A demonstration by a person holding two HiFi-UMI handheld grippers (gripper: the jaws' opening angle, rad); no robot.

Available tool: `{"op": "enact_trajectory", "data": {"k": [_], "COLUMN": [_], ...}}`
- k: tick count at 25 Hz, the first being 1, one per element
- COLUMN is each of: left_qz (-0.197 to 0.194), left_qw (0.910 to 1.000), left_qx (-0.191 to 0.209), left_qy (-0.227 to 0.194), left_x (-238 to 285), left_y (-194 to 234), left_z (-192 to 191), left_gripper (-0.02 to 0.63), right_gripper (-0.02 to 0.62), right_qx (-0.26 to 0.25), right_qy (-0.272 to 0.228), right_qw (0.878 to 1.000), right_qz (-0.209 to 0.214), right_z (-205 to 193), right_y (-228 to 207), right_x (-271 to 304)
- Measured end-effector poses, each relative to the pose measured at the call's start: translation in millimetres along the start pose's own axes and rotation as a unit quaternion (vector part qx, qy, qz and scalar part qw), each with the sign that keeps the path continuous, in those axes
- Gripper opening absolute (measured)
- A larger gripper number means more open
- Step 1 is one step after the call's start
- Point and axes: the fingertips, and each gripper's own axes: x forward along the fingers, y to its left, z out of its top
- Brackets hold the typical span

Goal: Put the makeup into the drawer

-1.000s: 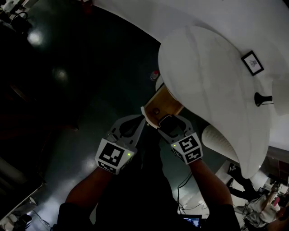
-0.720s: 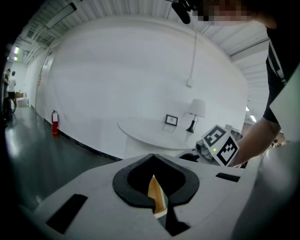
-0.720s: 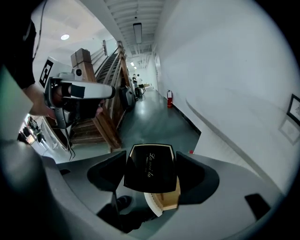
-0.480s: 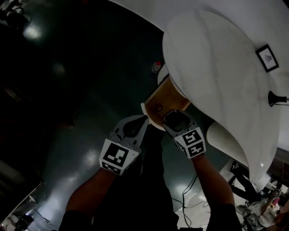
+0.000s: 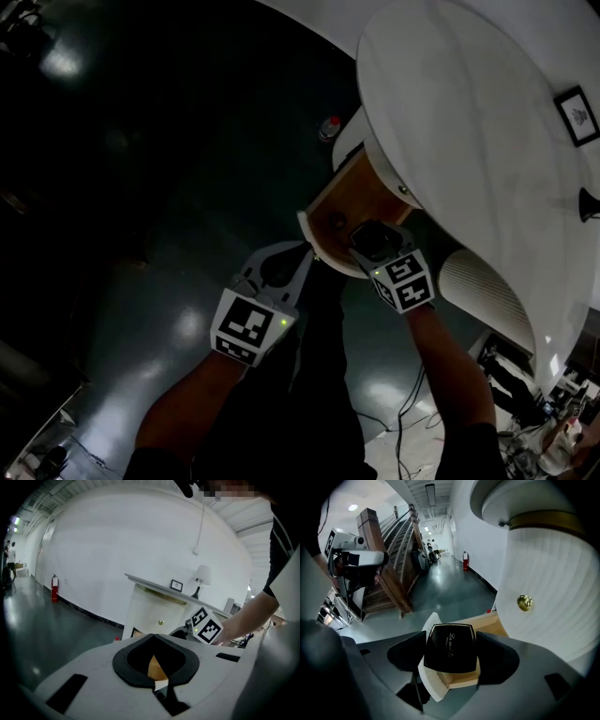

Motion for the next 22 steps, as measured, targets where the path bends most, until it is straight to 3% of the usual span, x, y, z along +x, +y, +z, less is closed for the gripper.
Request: {"op": "enact_trajectory", "data": {"k": [9,17,22], "left_qz": [-0.011,-0.012,-0.011], "left_qw": [0.9999,0.9997,0.9996], "left_qx": [-0.01,-0.02,-0.025], "left_qy": [0.005,0.008,0.011], "left_x": [26,43,47], "left_y": [9,19,20], "left_z": [-21,-36,-41], "left_gripper": [0.009,0.009,0.009], "right_gripper": [0.282,0.282,0.282], "right_qx": [0.017,-0.007,-0.051], "right_qy": [0.041,0.084,0.127], "right_qw": [0.999,0.996,0.991], "right_qz": [0.013,0.007,0.014], "right_z": [-35,-64,-83], "right_y": [-27,-48,-51], "right_x": [54,89,106]}}
